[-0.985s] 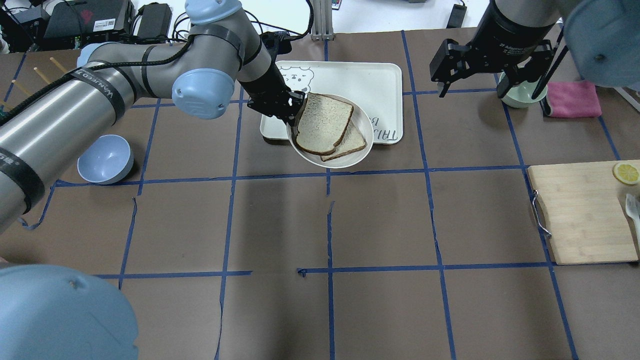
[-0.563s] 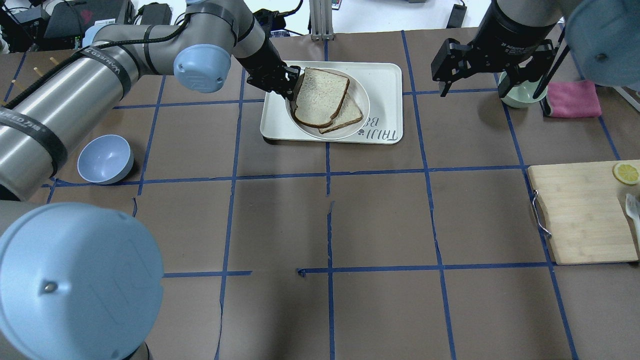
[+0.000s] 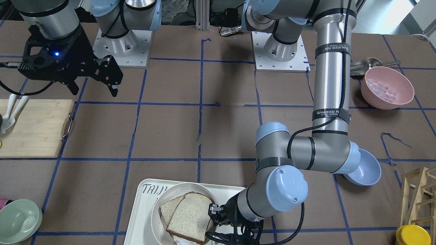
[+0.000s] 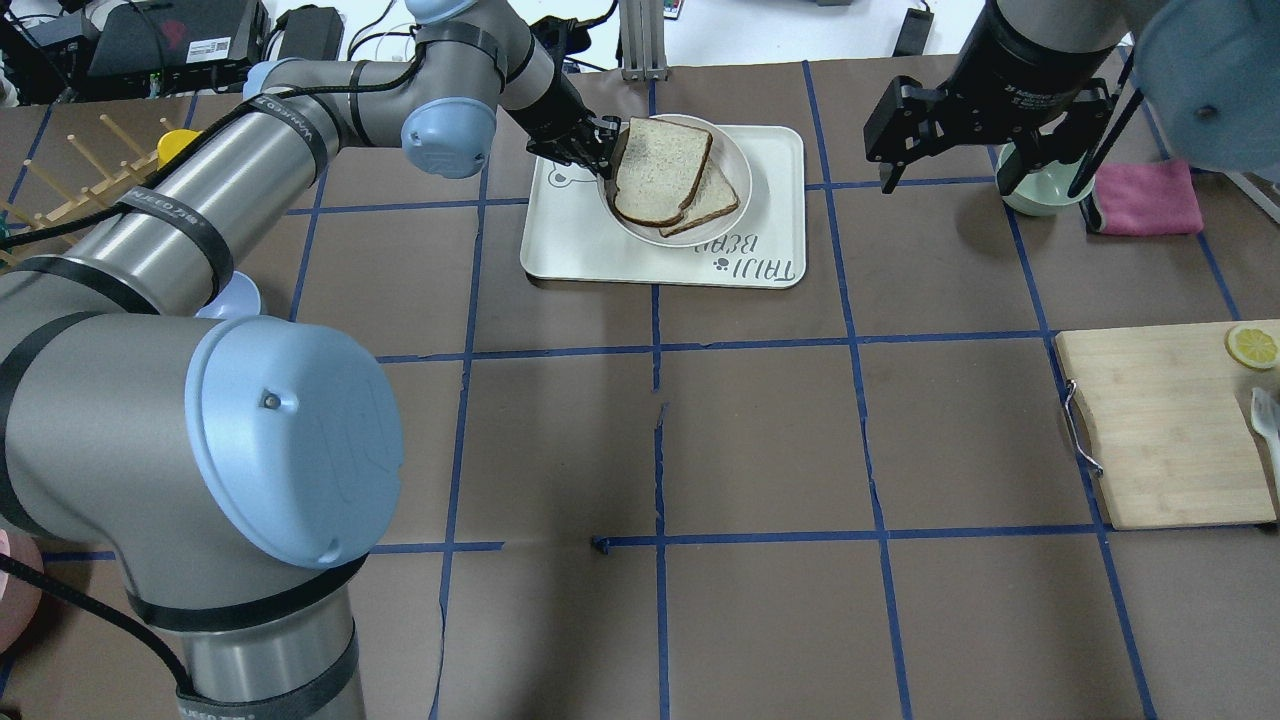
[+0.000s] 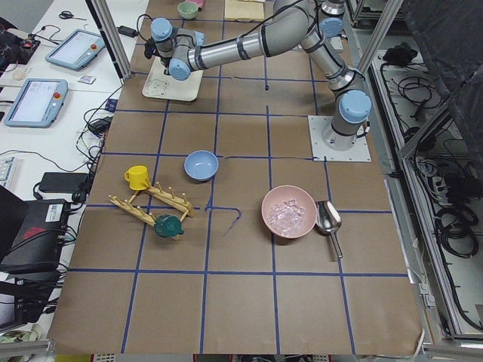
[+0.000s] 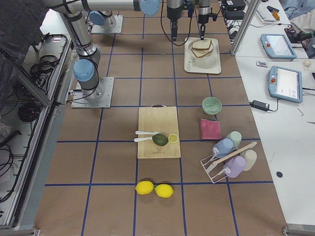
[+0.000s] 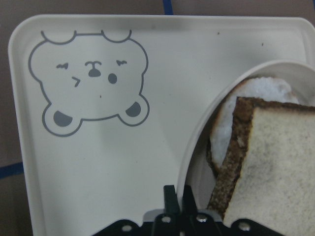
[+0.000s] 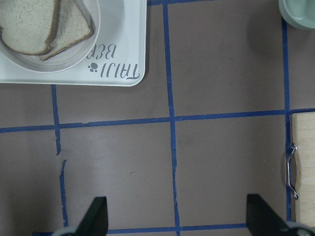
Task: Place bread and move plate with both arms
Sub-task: 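Lower the plate onto the tray and open the left gripper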
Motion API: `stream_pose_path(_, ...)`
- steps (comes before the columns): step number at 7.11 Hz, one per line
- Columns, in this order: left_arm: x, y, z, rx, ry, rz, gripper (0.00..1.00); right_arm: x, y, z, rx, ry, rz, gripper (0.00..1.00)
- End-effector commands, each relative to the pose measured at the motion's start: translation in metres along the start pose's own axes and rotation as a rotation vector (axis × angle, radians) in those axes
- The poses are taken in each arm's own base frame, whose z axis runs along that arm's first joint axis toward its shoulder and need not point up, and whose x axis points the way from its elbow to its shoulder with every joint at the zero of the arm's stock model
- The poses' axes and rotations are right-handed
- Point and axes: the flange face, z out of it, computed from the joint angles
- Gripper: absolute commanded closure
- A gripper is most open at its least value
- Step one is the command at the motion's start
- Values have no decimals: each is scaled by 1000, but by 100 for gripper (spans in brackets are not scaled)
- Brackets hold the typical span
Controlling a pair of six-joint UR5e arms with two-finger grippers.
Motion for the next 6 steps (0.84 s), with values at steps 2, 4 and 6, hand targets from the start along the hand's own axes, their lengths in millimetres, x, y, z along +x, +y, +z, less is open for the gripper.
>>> stream_pose_path(2,-3,5,19,-23,42,-79,30,-1,-2,0,10,-7,-1,0)
stream_pose_path(4,6,4,-3,-7,36,-74,0,0,0,0,5,-1,0,0)
stream_pose_path(6,9,7,-49,13,12,-82,0,0,-2,-1,14,5,-2,0)
